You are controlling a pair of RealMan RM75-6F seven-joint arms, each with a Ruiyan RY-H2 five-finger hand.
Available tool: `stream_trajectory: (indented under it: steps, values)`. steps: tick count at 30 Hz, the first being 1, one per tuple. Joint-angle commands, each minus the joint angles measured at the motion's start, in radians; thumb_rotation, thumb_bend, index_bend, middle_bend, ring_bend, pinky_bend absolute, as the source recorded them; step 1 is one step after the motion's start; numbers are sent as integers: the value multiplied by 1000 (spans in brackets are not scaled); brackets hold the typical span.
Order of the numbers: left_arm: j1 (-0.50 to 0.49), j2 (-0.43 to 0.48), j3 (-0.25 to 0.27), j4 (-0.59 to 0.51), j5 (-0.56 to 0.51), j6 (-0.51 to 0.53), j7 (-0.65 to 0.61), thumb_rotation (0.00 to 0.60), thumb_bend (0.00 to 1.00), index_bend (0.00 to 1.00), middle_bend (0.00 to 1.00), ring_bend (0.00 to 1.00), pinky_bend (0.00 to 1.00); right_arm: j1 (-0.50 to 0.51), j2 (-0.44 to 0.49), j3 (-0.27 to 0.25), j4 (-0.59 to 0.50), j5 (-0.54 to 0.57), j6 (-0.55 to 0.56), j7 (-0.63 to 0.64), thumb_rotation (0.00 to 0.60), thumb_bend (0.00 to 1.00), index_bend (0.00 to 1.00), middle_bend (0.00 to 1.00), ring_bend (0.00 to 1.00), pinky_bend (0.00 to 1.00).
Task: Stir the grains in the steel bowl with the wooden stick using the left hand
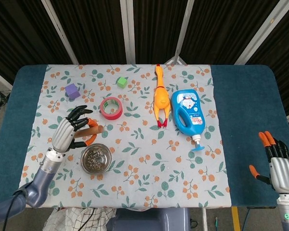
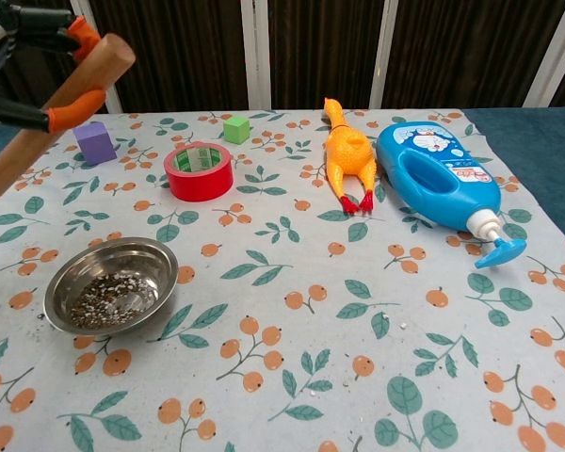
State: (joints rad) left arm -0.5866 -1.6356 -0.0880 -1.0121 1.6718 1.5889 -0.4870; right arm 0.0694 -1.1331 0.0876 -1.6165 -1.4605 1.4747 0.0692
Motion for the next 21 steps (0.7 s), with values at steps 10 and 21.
stream_trajectory:
  steps: [10,21]
  values:
    - [63,113,128,200,5,-157,127,600,879,624,725,257,167,-1,-1,1,-8,7,-1,-11,600,320,0,0,0,0]
    - [66,95,118,339,-16,-186,154,600,877,624,725,258,167,-3,0,1,-9,9,0,-11,600,320,0,0,0,0]
